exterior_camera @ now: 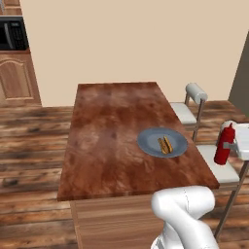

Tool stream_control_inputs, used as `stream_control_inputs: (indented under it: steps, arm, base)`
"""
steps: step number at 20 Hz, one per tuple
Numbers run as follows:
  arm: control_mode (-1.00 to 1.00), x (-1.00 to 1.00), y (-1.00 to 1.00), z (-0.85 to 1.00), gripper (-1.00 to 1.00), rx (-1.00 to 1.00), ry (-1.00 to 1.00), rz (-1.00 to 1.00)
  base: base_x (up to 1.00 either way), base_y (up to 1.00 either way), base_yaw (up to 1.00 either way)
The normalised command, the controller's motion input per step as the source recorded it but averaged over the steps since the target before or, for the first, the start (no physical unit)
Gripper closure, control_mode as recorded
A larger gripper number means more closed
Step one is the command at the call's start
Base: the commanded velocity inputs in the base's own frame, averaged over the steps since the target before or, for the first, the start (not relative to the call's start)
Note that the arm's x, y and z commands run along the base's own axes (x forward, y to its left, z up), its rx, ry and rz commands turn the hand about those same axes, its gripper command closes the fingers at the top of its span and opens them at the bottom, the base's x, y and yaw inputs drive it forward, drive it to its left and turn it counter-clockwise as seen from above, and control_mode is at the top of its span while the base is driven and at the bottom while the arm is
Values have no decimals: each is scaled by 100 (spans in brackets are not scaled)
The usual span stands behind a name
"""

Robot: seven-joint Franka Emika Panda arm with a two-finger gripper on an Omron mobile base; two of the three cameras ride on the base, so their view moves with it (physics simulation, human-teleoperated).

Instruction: Move the hot dog bun to the plate on the dining table and place the condiment next to that plate. Then navigate to the fridge and take the sausage and place it on the plate as well.

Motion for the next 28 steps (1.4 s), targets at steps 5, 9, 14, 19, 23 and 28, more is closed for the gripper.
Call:
stream_control_inputs:
  steps: [5, 9, 14, 19, 23, 28]
  arm:
    - [-100, 26, 0, -44, 100, 0, -1, 4]
    - [-100, 22, 0, -47, 100, 0, 0, 3]
    - [-100, 15, 0, -50, 100, 0, 0, 4]
    - [-100, 23, 0, -45, 100, 0, 0, 3]
    - [-100, 32, 0, -37, 100, 0, 0, 1]
    - [-100, 35, 0, -32, 100, 0, 0, 1]
  base:
    - [0, 0, 0]
    - [0, 0, 0]
    - [0, 0, 0]
    - [0, 0, 0]
    - [0, 0, 0]
    - [0, 0, 0]
